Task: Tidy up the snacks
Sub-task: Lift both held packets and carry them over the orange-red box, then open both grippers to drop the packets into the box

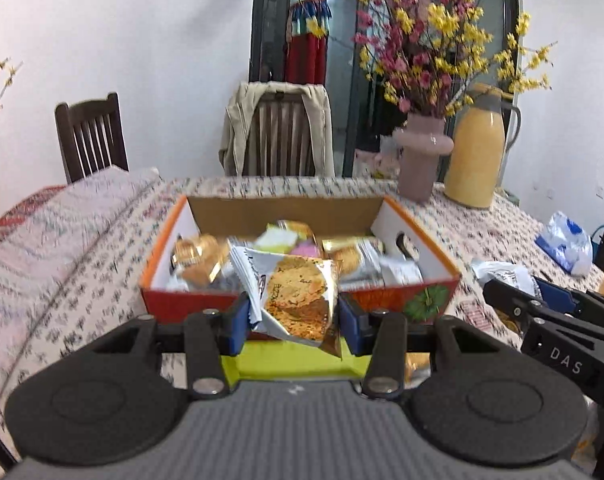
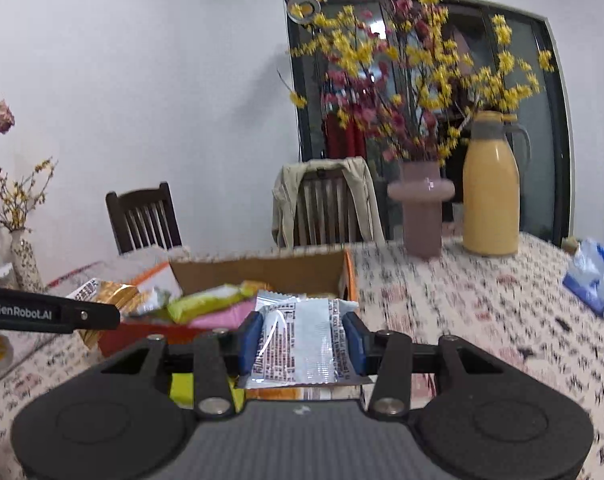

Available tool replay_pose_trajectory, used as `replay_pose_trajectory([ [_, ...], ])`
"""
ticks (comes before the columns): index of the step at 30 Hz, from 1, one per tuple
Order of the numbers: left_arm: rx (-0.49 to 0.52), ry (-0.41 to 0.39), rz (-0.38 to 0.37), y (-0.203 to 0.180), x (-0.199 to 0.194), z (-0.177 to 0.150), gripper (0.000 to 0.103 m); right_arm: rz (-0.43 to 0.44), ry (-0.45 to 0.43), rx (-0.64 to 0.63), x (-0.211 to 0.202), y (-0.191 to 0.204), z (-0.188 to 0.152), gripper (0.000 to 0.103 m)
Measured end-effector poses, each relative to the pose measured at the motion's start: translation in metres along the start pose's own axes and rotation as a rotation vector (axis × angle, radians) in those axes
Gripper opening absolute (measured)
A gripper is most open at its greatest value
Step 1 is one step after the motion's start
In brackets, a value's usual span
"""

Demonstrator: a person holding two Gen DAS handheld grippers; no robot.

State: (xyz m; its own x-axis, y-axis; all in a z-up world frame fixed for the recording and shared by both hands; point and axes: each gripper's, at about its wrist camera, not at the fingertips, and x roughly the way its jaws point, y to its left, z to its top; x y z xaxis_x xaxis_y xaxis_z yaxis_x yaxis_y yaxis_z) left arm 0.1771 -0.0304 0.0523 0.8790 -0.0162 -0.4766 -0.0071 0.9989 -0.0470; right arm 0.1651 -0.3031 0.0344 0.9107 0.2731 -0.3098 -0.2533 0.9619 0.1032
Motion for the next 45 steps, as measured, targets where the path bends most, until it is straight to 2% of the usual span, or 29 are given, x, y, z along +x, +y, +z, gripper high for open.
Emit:
replay_pose_trajectory([
  [11,-0.022,-0.069,0.044,0.019,0.017,0.039,0.046,0.009,-0.063,-0.028,0.027,0.016,0.040,0.043],
  [23,-0.036,-0.083,0.093,0.035,0.059,0.071,0.046,0.013,-0.026,-0.059,0.093,0.033,0.068,0.043],
  [28,-0.053,-0.073,0.107,0.044,0.086,0.071,0.046,0.003,0.008,-0.044,0.122,0.033,0.062,0.043],
  [36,-0.090,-0.073,0.129,0.068,0.115,0.051,0.046,0.003,0.052,-0.018,0.146,0.024,0.039,0.043],
  [39,-0.098,-0.059,0.142,0.068,0.122,0.045,0.046,0.000,0.092,-0.026,0.154,0.025,0.032,0.043],
  [45,-0.072,-0.045,0.126,0.061,0.127,0.038,0.046,-0.013,0.109,-0.045,0.157,0.031,0.026,0.043],
])
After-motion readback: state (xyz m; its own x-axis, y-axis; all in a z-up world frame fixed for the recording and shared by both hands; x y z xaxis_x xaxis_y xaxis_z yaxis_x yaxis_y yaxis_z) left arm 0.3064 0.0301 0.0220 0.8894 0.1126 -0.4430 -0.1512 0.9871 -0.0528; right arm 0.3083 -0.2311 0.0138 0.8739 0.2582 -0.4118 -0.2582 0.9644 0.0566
